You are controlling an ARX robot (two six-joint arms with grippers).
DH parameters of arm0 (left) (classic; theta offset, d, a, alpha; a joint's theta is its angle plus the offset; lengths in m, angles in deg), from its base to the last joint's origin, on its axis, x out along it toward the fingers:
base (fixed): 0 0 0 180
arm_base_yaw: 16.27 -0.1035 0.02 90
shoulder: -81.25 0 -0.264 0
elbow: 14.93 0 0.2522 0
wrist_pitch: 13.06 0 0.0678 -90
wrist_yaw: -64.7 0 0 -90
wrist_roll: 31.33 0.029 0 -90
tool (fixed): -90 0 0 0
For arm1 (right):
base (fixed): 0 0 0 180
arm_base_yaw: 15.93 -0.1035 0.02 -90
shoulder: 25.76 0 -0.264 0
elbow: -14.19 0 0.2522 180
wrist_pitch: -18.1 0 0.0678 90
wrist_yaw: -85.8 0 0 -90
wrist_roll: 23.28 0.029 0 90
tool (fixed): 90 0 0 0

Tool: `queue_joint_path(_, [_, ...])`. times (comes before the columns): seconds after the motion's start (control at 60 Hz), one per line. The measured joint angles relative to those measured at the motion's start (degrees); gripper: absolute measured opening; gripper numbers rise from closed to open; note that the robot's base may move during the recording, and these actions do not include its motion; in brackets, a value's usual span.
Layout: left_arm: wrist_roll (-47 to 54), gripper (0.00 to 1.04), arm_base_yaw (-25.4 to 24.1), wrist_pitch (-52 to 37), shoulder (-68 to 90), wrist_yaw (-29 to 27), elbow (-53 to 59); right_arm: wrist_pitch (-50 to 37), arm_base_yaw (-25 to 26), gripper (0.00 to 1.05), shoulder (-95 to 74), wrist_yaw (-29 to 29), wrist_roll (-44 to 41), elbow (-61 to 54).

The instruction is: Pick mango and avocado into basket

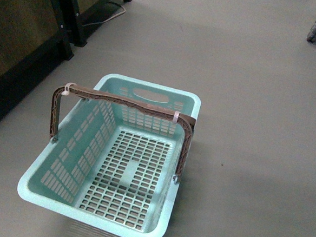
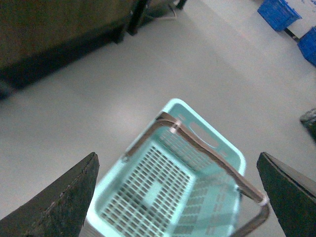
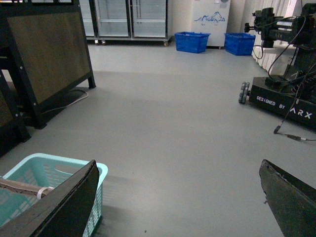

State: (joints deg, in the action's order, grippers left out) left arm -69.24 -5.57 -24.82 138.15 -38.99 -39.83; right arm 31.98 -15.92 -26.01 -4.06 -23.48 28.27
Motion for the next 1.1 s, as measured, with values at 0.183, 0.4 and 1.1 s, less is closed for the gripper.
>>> queue_joint_path(0.183, [-13.44,0.97,4.85,-12.11,32.92,3.41,-11.3,0.0,0.0,0.97,0.0,0.0,0.0,0.0])
queue_joint_path(0.4, [-27.65,0.97,7.34,-22.05,60.39,5.77,-26.29,0.0,0.0,0.97,0.0,0.0,0.0,0.0])
queue_joint_path(1.1, [-44.37,0.52,9.79,-32.85,85.2,6.54,-52.24,0.0,0.0,0.97,0.0,0.0,0.0,0.0])
